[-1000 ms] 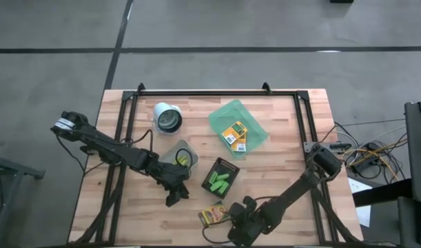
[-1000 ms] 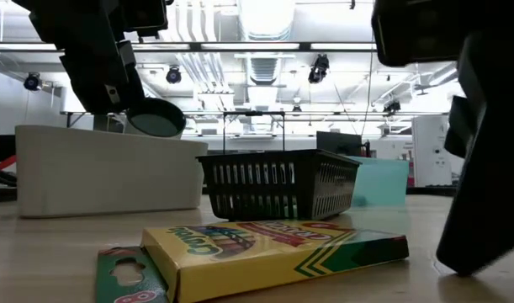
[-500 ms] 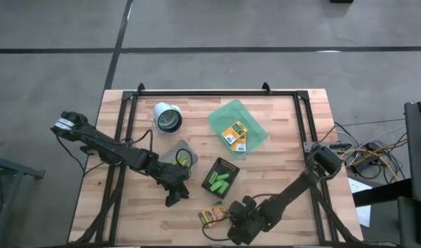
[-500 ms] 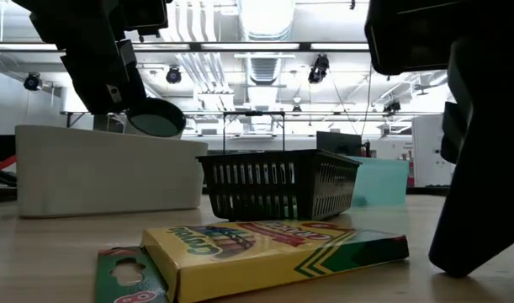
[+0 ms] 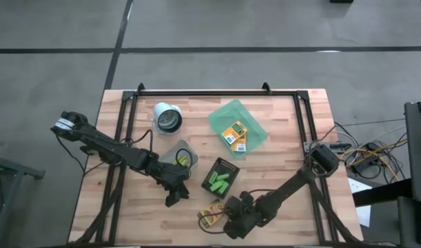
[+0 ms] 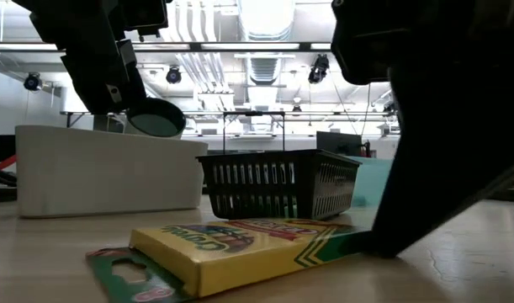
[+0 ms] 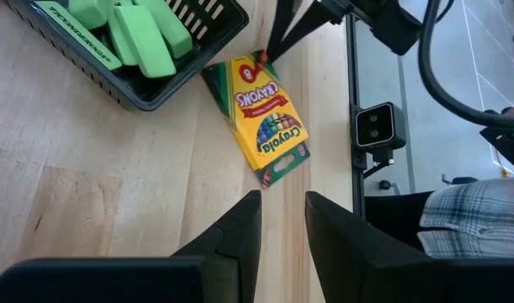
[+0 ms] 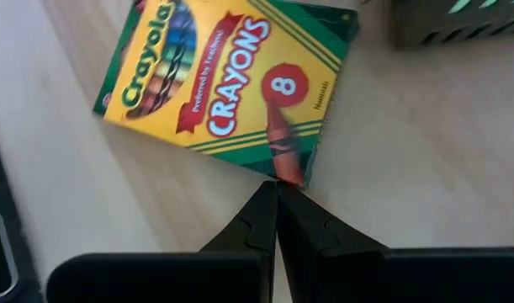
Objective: Pick & Place School Supplies
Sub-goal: Put the crayon box into the light green bin
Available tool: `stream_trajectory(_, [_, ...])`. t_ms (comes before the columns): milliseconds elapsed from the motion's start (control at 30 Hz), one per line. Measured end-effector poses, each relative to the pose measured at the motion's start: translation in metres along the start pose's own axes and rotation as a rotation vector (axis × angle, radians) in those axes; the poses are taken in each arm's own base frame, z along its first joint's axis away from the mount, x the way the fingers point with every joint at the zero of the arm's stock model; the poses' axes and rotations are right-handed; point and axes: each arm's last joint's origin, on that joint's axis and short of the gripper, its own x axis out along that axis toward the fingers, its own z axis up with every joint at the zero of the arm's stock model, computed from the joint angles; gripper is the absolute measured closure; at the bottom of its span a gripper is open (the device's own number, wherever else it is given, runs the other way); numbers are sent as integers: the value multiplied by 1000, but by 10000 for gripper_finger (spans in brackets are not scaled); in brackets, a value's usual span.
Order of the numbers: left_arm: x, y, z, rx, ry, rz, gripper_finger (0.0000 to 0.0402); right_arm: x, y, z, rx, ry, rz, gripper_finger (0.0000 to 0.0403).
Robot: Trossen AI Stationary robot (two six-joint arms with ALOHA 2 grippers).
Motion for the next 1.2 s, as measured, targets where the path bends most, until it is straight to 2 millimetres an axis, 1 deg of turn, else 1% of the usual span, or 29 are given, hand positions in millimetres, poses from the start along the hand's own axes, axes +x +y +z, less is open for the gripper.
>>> stream_trajectory(233, [0, 0, 0, 0, 0, 0, 303, 2, -5, 3, -3, 0, -42, 394])
stream_trajectory(467, [0, 0, 0, -2, 0, 0, 303, 3, -9, 6, 1, -90, -92, 394])
stream_trajectory(567, [0, 0, 0, -3, 0, 0, 303, 4, -11, 8, 27, -94, -106, 394])
stream_trajectory(667, [0, 0, 0, -7, 0, 0, 303, 4, -11, 8, 6, -95, -109, 394])
stream_trajectory(767, [0, 0, 0, -30, -1, 0, 303, 0, -5, 4, -53, -94, -72, 394])
stream_trajectory(867, [0, 0, 0, -55, 0, -1, 303, -5, 11, 1, -92, -122, 29, 394])
stream_trajectory(967, [0, -1, 0, -97, 0, -2, 303, -10, 21, 2, -65, -166, 114, 394])
stream_trajectory(1100, [0, -1, 0, -115, -6, -9, 303, -8, 22, 3, -2, -196, 123, 394])
stream_trajectory(1200, [2, 0, -1, -175, -33, -41, 303, -8, 22, 5, 33, -257, 105, 394])
